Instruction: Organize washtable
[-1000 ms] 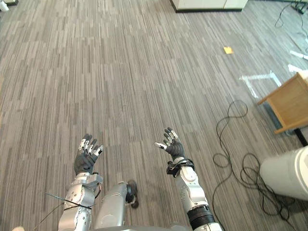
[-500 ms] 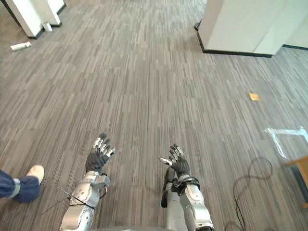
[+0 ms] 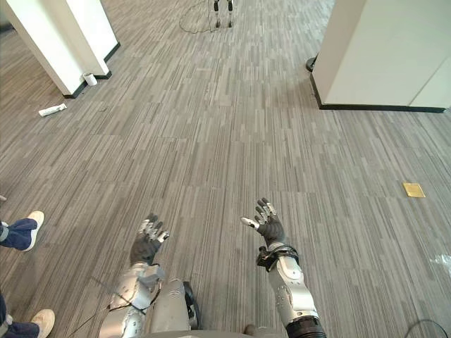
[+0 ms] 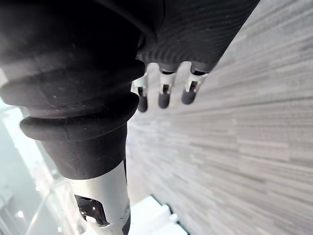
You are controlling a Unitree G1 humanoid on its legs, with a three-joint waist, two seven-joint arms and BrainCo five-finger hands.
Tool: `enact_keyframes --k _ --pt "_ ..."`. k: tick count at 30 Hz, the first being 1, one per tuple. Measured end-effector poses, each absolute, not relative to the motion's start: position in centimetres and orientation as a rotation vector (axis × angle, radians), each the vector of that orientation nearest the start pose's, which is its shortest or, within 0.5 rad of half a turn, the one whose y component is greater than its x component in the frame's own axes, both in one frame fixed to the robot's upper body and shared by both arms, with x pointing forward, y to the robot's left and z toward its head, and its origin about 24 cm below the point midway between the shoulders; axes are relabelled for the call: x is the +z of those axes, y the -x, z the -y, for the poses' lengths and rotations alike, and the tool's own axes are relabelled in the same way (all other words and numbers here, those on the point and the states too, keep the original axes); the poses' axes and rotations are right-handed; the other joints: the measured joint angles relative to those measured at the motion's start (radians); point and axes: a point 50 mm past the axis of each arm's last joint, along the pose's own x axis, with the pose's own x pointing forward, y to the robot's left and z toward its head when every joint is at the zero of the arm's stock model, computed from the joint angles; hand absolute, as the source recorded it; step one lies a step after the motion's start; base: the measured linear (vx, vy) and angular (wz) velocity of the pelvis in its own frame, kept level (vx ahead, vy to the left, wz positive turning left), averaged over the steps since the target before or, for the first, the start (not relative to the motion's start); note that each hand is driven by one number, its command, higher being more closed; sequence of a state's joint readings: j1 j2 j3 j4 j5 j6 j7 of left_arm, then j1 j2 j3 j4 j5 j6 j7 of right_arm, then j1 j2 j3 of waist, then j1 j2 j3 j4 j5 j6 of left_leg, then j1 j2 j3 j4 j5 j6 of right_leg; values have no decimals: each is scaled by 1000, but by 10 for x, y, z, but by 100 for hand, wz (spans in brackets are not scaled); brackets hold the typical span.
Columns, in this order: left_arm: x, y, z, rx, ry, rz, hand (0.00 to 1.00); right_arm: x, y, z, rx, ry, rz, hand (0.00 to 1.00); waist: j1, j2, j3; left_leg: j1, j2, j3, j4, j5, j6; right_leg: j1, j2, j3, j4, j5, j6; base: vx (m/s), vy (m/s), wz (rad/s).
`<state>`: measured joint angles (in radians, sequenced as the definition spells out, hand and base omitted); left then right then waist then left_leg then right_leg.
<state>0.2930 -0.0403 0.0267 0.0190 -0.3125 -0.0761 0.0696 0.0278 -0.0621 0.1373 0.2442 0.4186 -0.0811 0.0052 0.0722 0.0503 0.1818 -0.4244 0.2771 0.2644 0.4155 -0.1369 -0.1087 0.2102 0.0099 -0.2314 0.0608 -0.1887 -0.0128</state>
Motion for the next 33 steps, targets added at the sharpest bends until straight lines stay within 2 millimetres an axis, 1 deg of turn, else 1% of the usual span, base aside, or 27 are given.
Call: enact_keyframes --k 1,2,3,4,6,7,8,9,10,11,12,14,16,18,19,20,21,22,23,24,25,27,28,29,30,31,33 --pt "-15 -178 -175 272 337 -200 0 -14 -239 135 56 -340 -210 0 5 12 -7 5 -16 -15 -189 47 -42 31 -5 4 -13 -21 33 743 275 -39" --pt "-13 -175 -179 302 335 -194 0 -15 -239 136 54 -338 -214 0 27 20 -12 1 -18 -18 -219 114 -21 60 -22 23 -13 -56 68 616 272 -51" --pt "-14 -174 -182 313 331 -195 0 -16 -239 135 53 -339 -220 0 34 19 -18 1 -24 -15 -183 166 -2 73 -42 33 -5 -70 83 590 304 -56" --pt "-16 -170 -185 337 331 -206 0 -17 -239 134 66 -330 -227 0 45 -6 -27 -13 -40 -14 -96 190 22 69 -85 46 52 -80 90 596 333 -48" --pt "-19 -164 -189 351 320 -221 0 -16 -239 128 96 -336 -225 0 49 -39 -41 -19 -59 -3 23 135 104 5 -148 63 254 -79 89 629 356 -38" --pt "-18 -164 -192 344 301 -222 0 -15 -241 124 103 -349 -220 0 47 -68 -42 -8 -75 14 80 79 131 -51 -189 73 403 -68 74 788 429 -10" --pt "-18 -164 -196 328 266 -227 0 -13 -244 117 118 -379 -212 0 30 -96 -40 27 -91 33 154 -15 152 -135 -248 80 648 44 65 656 355 -3" --pt "-18 -165 -196 316 256 -229 0 -13 -245 113 122 -401 -214 0 23 -101 -38 52 -95 35 169 -54 154 -170 -267 88 749 102 63 728 339 -8" --pt "-16 -168 -200 306 234 -224 0 -14 -247 101 148 -428 -230 0 20 -91 -26 120 -95 38 176 -117 157 -250 -291 95 936 110 58 328 139 -16" --pt "-14 -170 -202 300 222 -220 0 -15 -246 97 159 -433 -238 0 17 -87 -23 162 -90 39 170 -138 156 -280 -294 84 1000 98 43 634 232 -14" --pt "-11 -173 -206 295 199 -205 0 -18 -243 87 190 -437 -258 0 -2 -80 -19 271 -84 47 115 -165 148 -341 -302 4 1059 66 -6 416 112 0" --pt "-7 -177 -208 286 187 -183 0 -17 -242 83 206 -447 -255 0 -14 -79 -18 372 -87 60 27 -180 129 -444 -294 -81 1003 25 -26 588 92 -2" --pt "-3 -183 -206 278 195 -162 0 -19 -239 86 198 -451 -257 0 -38 -78 -18 442 -93 53 -31 -195 118 -533 -250 -145 807 17 0 555 9 17" --pt "0 -190 -201 257 205 -144 0 -24 -232 95 157 -456 -270 0 -62 -85 -17 500 -122 37 -94 -213 102 -580 -181 -149 457 75 58 709 -51 43" --pt "-1 -197 -192 221 203 -146 0 -28 -226 104 117 -461 -278 0 -70 -93 -21 550 -153 29 -142 -218 84 -583 -157 -134 166 175 109 683 -67 64" --pt "-1 -202 -183 184 207 -148 0 -32 -222 112 88 -460 -287 0 -88 -110 -19 603 -196 9 -183 -235 61 -608 -162 -101 40 210 131 707 -118 73" --pt "-2 -204 -178 163 211 -155 0 -33 -220 116 75 -457 -292 0 -99 -112 -17 632 -206 -4 -199 -251 49 -622 -165 -89 33 210 127 736 -177 96" --pt "-7 -204 -167 128 229 -180 0 -37 -216 123 58 -439 -309 0 -123 -94 -23 697 -196 -42 -215 -278 21 -635 -143 -55 93 297 40 790 -172 74" --pt "-12 -204 -155 106 260 -202 0 -40 -212 128 47 -425 -323 0 -128 -52 -38 702 -158 -62 -195 -272 5 -647 -115 -56 149 338 -16 902 -183 52" --pt "-11 -205 -141 75 311 -205 0 -41 -211 134 39 -401 -329 0 -119 -11 -49 658 -97 -75 -70 -248 -27 -653 -81 -60 203 354 -48 947 -189 -10" --pt "-11 -208 -128 47 352 -211 0 -39 -215 138 46 -359 -321 0 -111 28 -47 588 -30 -87 120 -169 -40 -640 -41 -74 254 289 -73 1092 -272 -28" --pt "-14 -214 -120 19 387 -230 0 -37 -216 138 46 -336 -317 0 -113 39 -44 503 38 -98 354 89 -44 -566 0 -76 264 211 -84 851 -219 -30" --pt "-15 -215 -114 -4 398 -239 0 -36 -217 135 54 -339 -310 0 -110 46 -45 442 110 -93 544 236 -34 -467 42 -71 212 182 -91 813 -165 -33" --pt "-12 -217 -109 -33 402 -226 0 -33 -219 136 45 -340 -296 0 -103 47 -43 384 165 -66 709 204 12 -386 74 -60 159 178 -96 928 -179 -43" --pt "-10 -219 -107 -49 386 -215 0 -30 -224 136 37 -337 -281 0 -95 40 -34 336 197 -37 829 149 91 -303 95 -35 104 177 -98 883 -135 -60" --pt "-10 -219 -108 -49 354 -211 0 -24 -229 135 28 -334 -255 0 -78 25 -26 290 197 -5 905 71 130 -200 98 5 39 174 -101 839 -67 -75" --pt "-11 -217 -115 -26 317 -208 0 -13 -240 132 37 -329 -205 0 -48 22 -23 192 172 26 887 -15 133 -96 89 59 -21 162 -109 664 55 -74"
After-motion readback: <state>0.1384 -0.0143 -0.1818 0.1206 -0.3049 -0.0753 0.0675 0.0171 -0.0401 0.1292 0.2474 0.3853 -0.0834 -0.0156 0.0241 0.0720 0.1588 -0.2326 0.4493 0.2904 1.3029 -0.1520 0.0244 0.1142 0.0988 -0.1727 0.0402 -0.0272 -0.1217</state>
